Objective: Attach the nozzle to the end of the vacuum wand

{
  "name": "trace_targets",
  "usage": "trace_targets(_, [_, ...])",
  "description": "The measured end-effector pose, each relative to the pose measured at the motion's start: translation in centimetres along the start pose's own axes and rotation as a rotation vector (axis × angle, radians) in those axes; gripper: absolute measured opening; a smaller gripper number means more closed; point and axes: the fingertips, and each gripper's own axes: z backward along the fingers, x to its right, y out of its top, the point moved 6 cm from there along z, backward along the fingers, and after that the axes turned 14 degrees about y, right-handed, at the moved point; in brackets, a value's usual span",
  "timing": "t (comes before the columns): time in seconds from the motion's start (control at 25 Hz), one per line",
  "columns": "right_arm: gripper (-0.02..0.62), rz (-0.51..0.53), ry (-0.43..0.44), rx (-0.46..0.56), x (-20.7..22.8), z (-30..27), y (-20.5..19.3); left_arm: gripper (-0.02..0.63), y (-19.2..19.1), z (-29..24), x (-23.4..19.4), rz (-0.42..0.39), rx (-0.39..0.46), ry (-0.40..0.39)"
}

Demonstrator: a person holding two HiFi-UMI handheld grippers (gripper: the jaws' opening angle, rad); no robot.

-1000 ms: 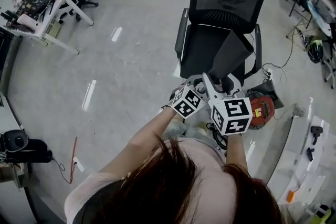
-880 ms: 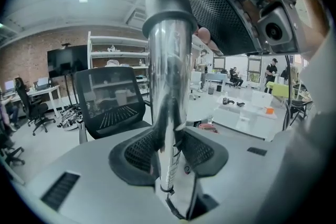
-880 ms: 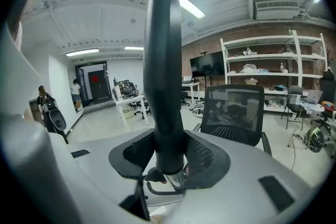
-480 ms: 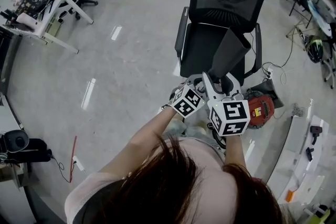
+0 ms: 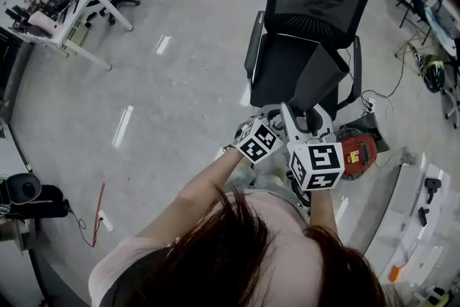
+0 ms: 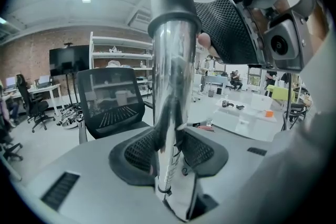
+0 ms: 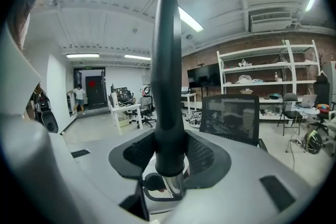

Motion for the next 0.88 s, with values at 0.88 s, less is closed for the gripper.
trace_targets(0.88, [0.179,0.062,0.101,-0.042,-1.1,4.6,-1.2,0.156,-0.2,1.3,3.4,0.017,-0.012,0.105])
